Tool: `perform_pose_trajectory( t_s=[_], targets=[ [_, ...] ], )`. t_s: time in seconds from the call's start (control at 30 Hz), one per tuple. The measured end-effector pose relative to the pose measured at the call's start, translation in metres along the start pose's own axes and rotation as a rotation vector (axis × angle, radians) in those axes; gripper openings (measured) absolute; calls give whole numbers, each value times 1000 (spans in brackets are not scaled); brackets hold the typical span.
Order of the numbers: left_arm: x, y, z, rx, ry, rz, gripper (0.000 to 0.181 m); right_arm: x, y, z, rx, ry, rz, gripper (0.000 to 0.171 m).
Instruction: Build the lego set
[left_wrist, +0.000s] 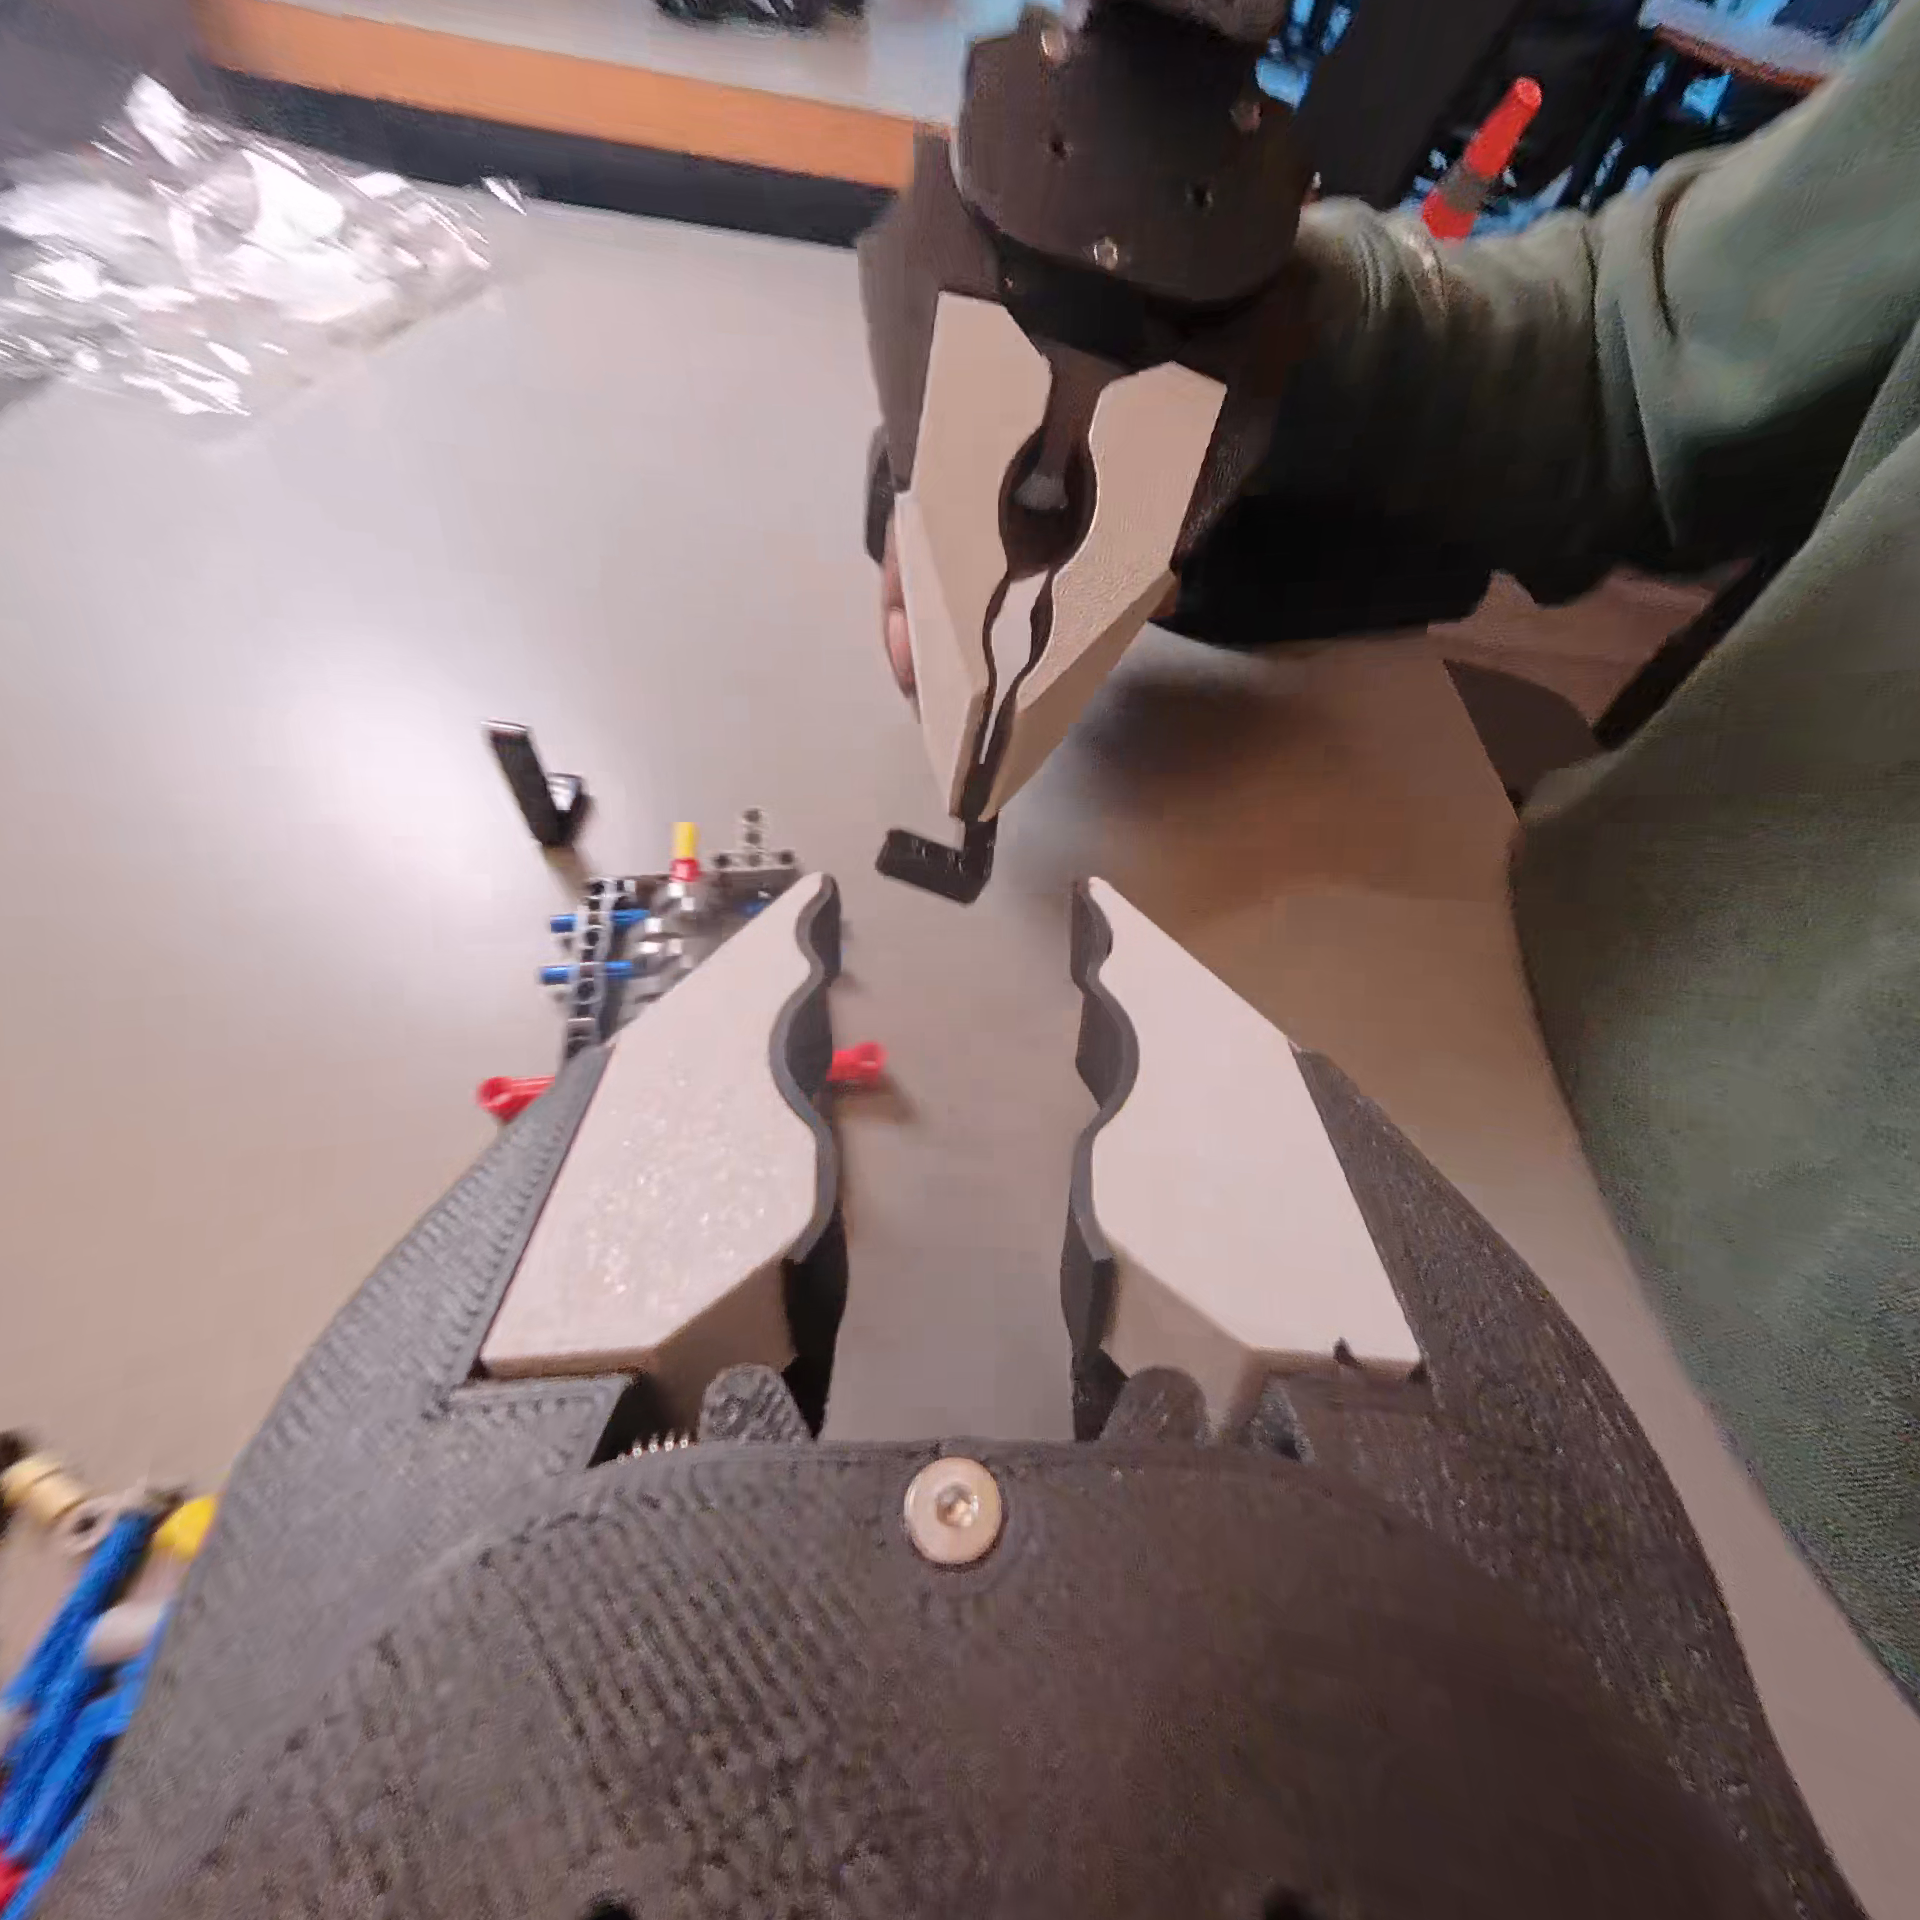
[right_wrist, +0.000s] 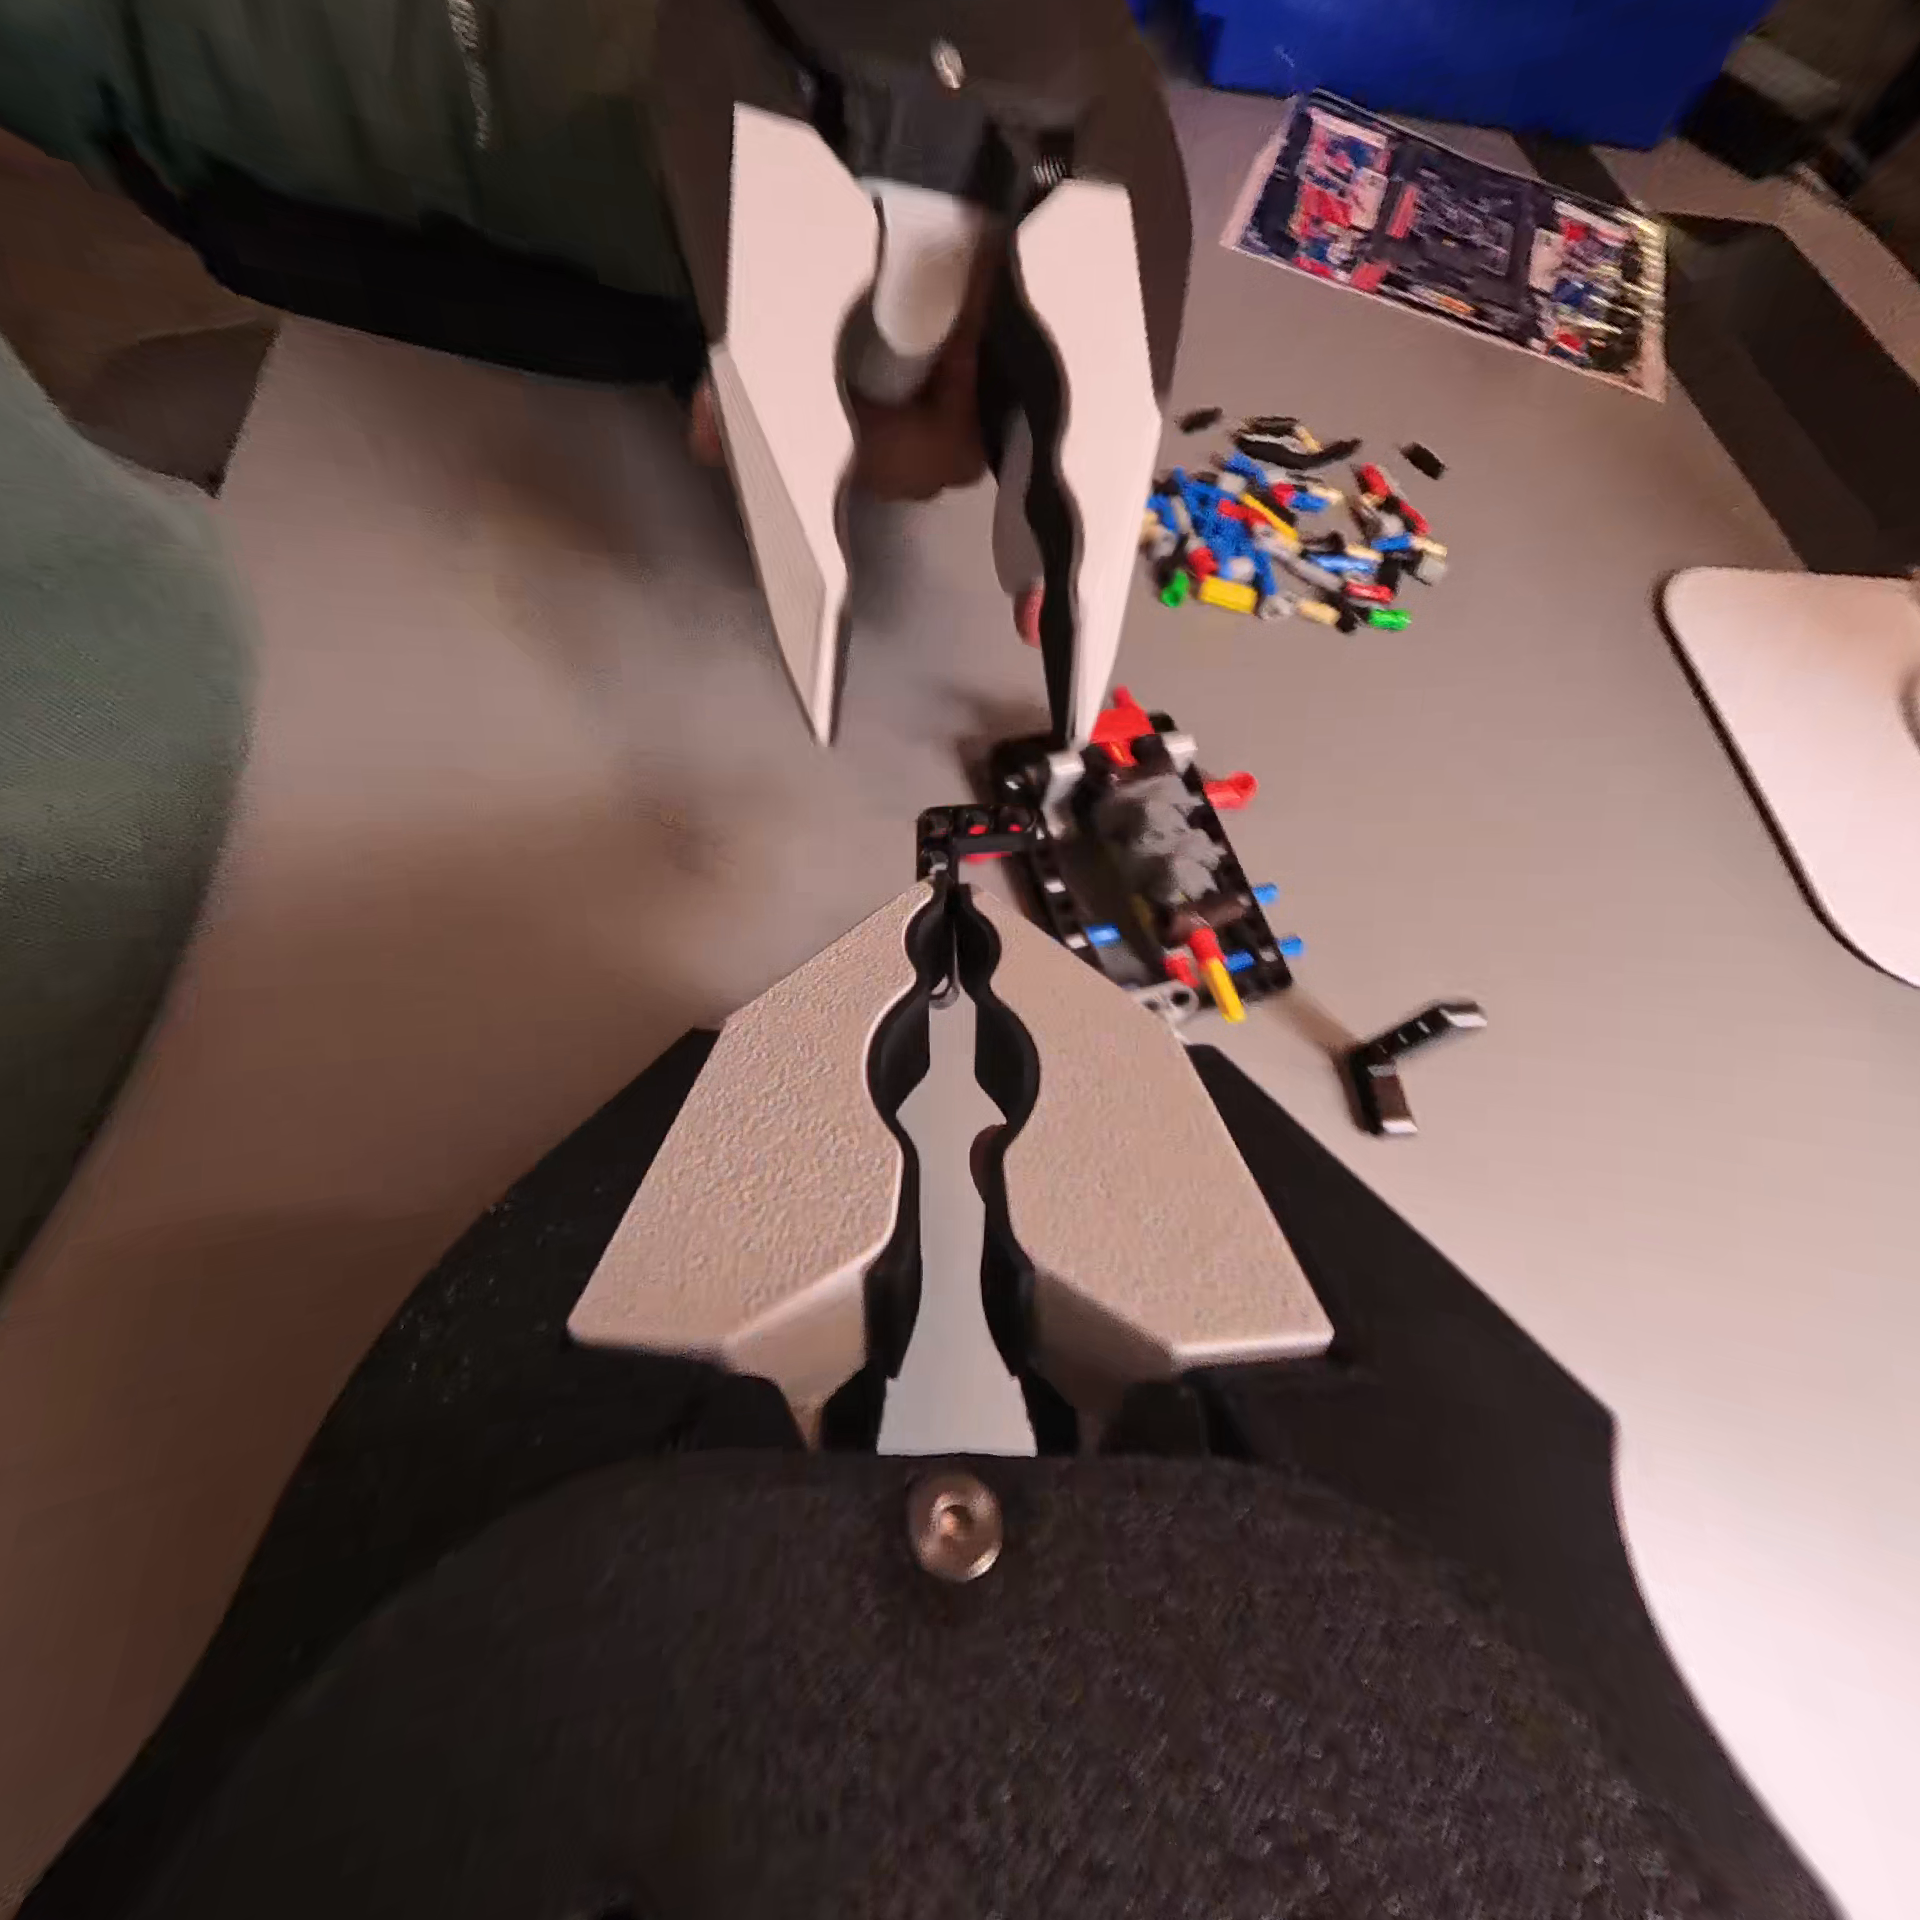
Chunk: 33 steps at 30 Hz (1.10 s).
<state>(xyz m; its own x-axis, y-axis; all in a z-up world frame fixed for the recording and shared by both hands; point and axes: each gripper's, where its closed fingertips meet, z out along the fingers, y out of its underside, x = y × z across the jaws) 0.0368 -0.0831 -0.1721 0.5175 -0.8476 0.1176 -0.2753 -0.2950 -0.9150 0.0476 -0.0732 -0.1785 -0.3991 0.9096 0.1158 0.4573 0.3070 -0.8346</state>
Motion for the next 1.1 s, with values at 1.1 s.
perform_pose_trajectory(
  t_s=[1.1],
  targets=[
    [-11, -49, -29, 249, -314, 339, 23, 17, -65, -13, 517, -161, 628, 8]
  ],
)
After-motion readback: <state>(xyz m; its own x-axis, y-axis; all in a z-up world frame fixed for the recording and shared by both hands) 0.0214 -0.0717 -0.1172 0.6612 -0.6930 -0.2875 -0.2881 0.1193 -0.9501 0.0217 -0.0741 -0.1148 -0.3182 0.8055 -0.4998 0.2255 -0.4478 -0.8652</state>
